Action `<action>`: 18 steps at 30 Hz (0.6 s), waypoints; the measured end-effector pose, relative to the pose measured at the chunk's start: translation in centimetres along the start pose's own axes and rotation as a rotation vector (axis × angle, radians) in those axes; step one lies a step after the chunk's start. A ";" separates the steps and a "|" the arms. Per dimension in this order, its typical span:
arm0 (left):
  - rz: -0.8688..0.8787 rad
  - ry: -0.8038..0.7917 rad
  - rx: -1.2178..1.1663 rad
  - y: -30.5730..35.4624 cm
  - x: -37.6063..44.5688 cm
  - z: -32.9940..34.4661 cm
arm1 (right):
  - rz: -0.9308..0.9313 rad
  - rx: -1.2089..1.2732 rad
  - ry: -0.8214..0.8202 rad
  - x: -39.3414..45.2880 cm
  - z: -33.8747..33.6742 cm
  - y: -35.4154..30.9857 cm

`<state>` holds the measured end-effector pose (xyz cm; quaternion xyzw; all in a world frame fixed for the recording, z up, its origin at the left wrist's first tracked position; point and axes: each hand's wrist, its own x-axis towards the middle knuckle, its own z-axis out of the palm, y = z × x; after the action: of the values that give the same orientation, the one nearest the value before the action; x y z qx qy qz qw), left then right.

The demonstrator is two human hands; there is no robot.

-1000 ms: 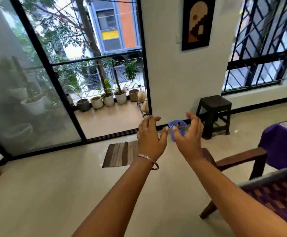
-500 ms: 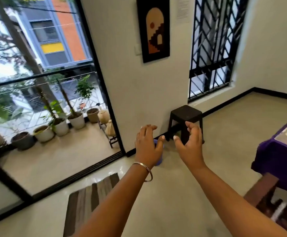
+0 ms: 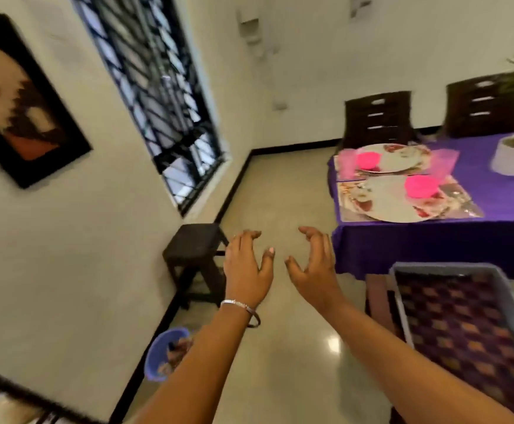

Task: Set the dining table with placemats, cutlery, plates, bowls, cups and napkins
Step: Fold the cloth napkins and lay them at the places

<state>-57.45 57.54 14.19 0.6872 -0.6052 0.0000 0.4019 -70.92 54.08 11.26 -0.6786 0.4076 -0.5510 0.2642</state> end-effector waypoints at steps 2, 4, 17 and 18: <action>0.050 -0.095 -0.047 0.8 2.2 3.6 | 0.051 -0.079 0.100 1.7 -2.1 2.4; 0.117 -0.156 -0.074 2.1 4.1 7.0 | 0.099 -0.156 0.173 2.8 -4.3 4.6; 0.399 -0.577 -0.311 12.6 4.8 25.0 | 0.417 -0.457 0.453 1.3 -16.5 13.9; 0.416 -0.598 -0.313 12.8 4.5 26.0 | 0.445 -0.470 0.460 0.8 -17.0 14.4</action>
<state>-79.58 40.14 5.88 0.4497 -0.8146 -0.2111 0.2993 -91.06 47.28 4.36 -0.4746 0.7084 -0.5093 0.1164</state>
